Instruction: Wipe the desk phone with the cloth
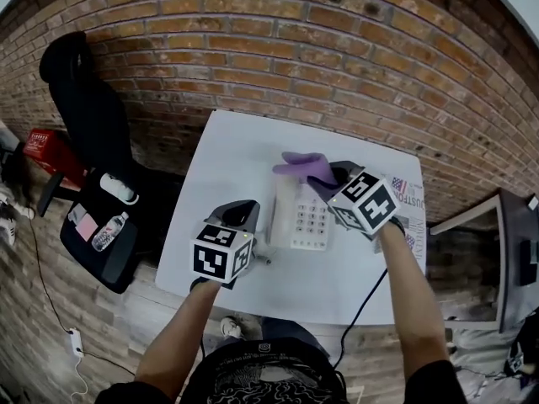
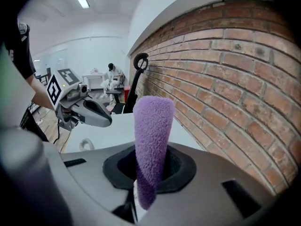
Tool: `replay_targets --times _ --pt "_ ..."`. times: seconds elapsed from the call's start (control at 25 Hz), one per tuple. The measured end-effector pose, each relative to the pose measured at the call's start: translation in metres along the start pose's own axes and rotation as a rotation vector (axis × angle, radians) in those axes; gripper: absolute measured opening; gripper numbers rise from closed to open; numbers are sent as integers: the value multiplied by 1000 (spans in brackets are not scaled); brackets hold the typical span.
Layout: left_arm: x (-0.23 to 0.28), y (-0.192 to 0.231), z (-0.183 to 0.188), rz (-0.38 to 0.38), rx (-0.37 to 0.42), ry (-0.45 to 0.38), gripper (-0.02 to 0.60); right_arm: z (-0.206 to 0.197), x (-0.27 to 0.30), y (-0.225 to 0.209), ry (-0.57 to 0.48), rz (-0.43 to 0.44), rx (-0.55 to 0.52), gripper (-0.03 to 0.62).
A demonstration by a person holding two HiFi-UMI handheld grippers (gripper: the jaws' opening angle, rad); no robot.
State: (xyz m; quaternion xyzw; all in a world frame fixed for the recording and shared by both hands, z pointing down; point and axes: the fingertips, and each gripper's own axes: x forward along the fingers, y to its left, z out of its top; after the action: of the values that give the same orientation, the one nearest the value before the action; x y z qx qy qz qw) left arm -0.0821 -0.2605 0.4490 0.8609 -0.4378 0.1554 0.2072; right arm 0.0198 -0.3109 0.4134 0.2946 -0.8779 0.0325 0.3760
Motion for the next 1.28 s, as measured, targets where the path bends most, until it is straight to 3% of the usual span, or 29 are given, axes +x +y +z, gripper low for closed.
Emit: replay_targets --times 0.32,0.6,1.04,1.28 --pt "20 18 2 67 -28 28 3 23 46 -40 -45 70 -9 44" --pt "34 25 3 112 -44 41 2 11 98 -52 -24 200 69 44" --pt "44 33 -10 160 -69 68 2 -1 144 -39 26 458 153 44" --pt "40 39 -16 181 -69 77 2 -6 145 -35 40 487 161 44"
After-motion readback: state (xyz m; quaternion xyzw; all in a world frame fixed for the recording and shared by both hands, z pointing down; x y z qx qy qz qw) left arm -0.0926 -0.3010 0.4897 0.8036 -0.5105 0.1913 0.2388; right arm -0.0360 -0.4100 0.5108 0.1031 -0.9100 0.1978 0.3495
